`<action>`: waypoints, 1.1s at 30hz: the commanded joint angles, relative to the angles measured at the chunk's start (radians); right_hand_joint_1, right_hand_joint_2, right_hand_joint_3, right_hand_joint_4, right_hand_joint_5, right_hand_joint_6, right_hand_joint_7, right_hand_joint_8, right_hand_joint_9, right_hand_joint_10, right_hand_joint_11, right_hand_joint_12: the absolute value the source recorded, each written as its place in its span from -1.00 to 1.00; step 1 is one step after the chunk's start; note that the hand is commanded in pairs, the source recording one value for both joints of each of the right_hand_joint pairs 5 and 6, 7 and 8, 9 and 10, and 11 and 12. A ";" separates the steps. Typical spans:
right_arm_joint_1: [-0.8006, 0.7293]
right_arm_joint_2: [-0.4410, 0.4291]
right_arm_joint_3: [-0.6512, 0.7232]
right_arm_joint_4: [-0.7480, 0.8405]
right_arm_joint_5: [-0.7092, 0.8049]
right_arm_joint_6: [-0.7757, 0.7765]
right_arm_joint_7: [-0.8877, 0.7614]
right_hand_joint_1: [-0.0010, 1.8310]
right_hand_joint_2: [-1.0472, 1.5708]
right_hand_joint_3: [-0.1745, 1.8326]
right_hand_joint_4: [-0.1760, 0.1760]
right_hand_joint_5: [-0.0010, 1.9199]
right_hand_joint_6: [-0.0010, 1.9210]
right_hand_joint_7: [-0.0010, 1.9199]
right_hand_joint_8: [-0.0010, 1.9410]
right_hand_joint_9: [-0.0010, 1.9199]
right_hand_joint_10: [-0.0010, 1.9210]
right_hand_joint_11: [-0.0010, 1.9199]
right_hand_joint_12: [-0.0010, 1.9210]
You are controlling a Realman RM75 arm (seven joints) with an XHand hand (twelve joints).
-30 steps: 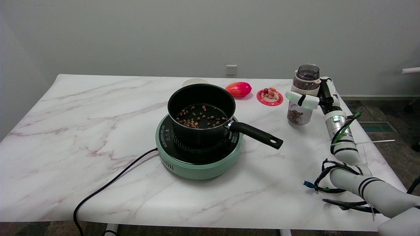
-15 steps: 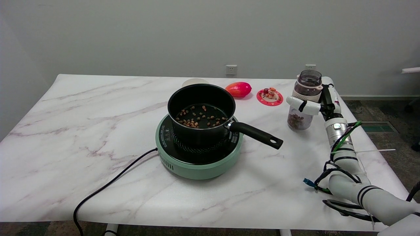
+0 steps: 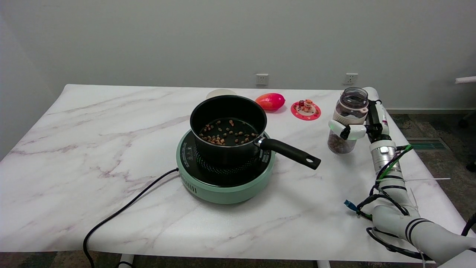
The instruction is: Place the bottle onto the table.
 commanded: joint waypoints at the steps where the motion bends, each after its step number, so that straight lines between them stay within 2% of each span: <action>1: -0.027 -0.010 0.002 -0.001 0.009 0.032 0.005 0.45 -0.25 0.22 0.00 -0.19 -0.19 0.35 0.34 0.10 0.10 -0.14 -0.14; 14: -0.049 0.005 0.016 -0.001 0.009 0.024 0.012 0.42 -0.39 0.27 0.00 -0.31 -0.31 0.24 0.23 0.02 0.02 -0.20 -0.20; 21: -0.062 0.030 0.030 -0.001 0.009 0.010 0.012 0.37 -0.59 0.32 0.00 -0.37 -0.37 0.10 0.09 -0.21 -0.21 -0.26 -0.26; 33: -0.066 0.047 0.043 -0.011 0.009 0.003 0.016 0.36 -0.64 0.25 0.00 -0.44 -0.44 0.04 0.03 -0.25 -0.25 -0.28 -0.28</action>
